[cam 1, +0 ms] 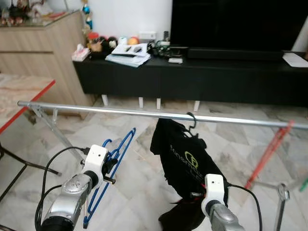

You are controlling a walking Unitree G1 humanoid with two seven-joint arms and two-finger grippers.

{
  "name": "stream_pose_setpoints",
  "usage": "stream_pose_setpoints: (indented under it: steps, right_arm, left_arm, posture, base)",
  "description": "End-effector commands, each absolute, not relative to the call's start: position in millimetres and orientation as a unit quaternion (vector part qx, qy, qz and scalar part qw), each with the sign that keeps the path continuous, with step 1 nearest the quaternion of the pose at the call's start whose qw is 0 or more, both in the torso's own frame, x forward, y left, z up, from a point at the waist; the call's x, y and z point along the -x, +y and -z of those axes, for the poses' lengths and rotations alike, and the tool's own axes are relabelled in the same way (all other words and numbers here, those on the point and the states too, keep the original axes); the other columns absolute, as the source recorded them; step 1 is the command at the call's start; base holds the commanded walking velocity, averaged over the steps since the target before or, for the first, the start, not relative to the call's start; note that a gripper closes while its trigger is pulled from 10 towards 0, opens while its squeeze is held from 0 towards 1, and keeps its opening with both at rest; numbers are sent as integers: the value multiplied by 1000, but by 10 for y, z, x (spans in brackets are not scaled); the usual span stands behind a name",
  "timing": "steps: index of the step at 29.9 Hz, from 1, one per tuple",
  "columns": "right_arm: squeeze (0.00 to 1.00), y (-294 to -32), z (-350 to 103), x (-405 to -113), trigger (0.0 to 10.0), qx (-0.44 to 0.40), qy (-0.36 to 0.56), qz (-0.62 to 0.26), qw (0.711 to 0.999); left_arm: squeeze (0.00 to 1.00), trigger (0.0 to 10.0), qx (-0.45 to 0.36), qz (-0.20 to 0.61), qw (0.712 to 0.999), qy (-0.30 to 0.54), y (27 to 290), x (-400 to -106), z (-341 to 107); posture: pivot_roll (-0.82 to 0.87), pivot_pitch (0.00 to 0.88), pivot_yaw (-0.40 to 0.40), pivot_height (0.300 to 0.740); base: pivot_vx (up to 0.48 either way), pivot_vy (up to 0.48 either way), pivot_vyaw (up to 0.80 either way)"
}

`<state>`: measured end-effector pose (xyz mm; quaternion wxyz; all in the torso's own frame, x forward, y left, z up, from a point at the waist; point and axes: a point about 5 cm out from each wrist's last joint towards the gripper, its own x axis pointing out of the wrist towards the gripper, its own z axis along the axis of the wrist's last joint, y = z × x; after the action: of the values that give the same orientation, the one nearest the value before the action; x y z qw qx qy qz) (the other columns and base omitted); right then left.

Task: Hang hanger

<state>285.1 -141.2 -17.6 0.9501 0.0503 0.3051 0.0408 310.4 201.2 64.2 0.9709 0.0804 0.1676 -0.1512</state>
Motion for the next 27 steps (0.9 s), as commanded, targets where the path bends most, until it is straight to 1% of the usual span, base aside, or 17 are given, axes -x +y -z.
stream_pose_setpoints:
  steps: [1,4,9,18,27]
  right_arm:
    - [0,-1392,175,-2847,10000,-49,302,-47,951]
    - [0,-1384,187,-2834,10000,-49,304,-47,950]
    - [0,-1383,192,-2828,10000,-49,305,-47,950]
    - [0,-1389,193,-2828,10000,-45,305,-47,950]
    - [0,-1345,221,-2789,10000,-49,304,-44,950]
  left_arm:
    - [0,10000,-115,193,959,174,1958,-3105,-646]
    - [0,10000,-136,236,945,180,1880,-3128,-664]
    - [0,10000,-157,250,941,165,1815,-3235,-760]
    - [0,10000,-170,244,945,138,1673,-3520,-996]
    - [0,10000,-180,236,944,146,1567,-3720,-1133]
  posture:
    - [60,44,43,740]
    - [61,42,43,740]
    - [57,34,40,740]
    - [48,26,39,740]
    - [14,48,78,740]
  base:
    - [0,0,0]
    - [0,0,0]
    - [0,0,0]
    - [0,0,0]
    - [0,0,0]
